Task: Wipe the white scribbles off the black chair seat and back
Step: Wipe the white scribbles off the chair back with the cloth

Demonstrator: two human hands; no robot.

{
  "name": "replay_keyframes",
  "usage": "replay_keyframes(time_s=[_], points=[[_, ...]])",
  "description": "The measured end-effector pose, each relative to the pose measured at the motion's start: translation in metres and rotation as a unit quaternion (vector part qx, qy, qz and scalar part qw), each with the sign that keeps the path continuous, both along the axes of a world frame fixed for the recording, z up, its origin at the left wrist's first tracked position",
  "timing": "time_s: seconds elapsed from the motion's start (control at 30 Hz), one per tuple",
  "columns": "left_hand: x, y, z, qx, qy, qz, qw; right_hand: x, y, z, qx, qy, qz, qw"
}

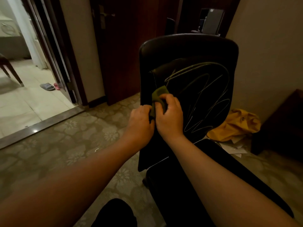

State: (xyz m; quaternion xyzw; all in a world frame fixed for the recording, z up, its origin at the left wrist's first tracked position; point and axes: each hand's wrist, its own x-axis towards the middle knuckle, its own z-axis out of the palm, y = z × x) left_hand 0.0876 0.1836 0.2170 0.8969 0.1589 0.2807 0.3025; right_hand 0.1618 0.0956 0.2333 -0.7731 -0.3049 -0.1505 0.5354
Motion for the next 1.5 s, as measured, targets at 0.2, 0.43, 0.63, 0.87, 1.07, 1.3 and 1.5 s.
replay_keyframes(time_s=[0.2, 0.43, 0.63, 0.87, 1.07, 1.3, 1.5], points=[[-0.001, 0.002, 0.004, 0.017, 0.030, -0.003, 0.999, 0.026, 0.008, 0.029, 0.120, 0.160, -0.071, 0.977], [0.011, 0.013, -0.003, 0.021, 0.046, -0.016, 0.999, 0.023, 0.017, 0.036, -0.107, -0.169, 0.013, 0.980], [0.009, 0.013, -0.001, 0.016, 0.018, -0.016, 1.000, 0.030, 0.023, 0.045, -0.025, -0.104, -0.003, 0.994], [0.017, 0.025, 0.018, -0.156, -0.034, 0.016, 0.987, 0.040, 0.011, 0.053, 0.001, -0.044, -0.027, 0.999], [0.025, 0.032, 0.023, -0.170, -0.014, 0.001, 0.985, 0.040, 0.011, 0.043, -0.156, -0.268, -0.010, 0.951], [0.028, 0.031, 0.018, -0.168, 0.003, 0.031, 0.985, 0.059, 0.025, 0.089, -0.066, -0.188, -0.090, 0.976], [0.030, 0.032, 0.040, -0.249, -0.061, 0.007, 0.967, 0.063, 0.026, 0.092, -0.042, -0.148, -0.067, 0.986]])
